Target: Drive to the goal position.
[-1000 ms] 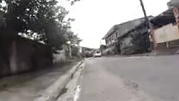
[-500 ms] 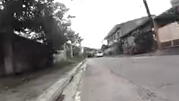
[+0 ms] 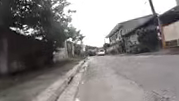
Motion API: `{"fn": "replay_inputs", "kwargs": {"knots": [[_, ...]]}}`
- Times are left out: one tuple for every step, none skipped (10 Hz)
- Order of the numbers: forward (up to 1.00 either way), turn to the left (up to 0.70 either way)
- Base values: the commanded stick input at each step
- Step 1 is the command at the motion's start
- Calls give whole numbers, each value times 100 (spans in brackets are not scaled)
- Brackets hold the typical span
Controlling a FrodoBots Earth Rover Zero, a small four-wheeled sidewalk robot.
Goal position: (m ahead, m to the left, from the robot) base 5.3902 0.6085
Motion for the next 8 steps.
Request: {"fn": "replay_inputs", "kwargs": {"knots": [[70,0],[70,0],[70,0],[70,0],[70,0],[70,0],[70,0],[70,0]]}}
